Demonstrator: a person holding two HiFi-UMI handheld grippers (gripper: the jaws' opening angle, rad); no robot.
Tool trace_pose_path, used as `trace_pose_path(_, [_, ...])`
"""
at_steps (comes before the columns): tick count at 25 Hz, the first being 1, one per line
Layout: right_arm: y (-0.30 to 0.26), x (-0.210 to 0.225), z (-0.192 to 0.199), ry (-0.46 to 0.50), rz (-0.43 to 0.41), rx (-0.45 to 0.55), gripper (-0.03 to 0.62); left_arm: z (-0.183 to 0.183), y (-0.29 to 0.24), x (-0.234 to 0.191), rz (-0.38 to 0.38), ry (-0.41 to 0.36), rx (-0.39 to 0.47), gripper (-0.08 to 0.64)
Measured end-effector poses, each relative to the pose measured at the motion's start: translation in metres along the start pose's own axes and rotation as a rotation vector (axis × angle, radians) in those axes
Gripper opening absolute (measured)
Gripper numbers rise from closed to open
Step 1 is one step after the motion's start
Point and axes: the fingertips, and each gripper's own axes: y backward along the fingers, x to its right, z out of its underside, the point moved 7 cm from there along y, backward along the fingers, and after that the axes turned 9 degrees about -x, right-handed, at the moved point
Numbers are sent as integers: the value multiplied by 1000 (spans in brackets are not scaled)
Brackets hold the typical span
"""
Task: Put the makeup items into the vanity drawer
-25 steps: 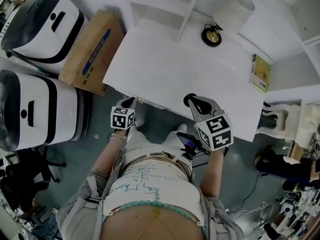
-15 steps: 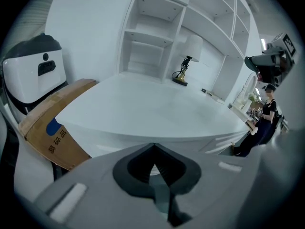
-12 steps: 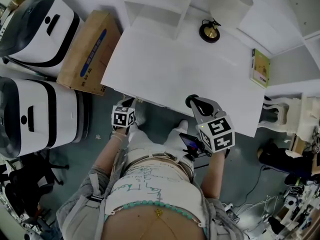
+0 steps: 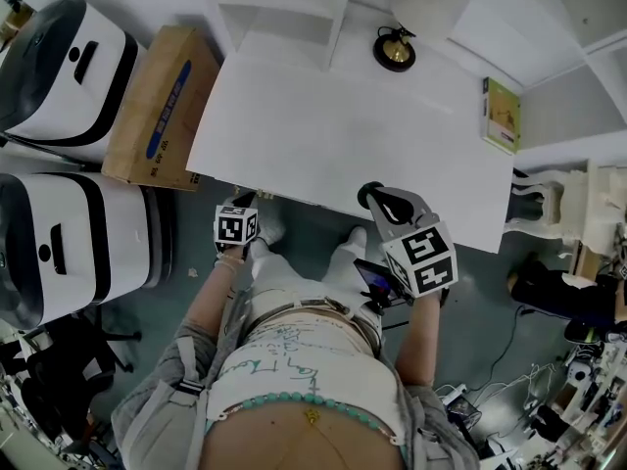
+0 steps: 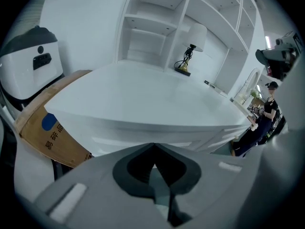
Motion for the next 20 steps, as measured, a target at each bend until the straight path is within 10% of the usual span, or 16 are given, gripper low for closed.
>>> trace_pose_path(20, [1,13,17,-41,19,-49,29,11,-45,-5,1,-38,-153,2])
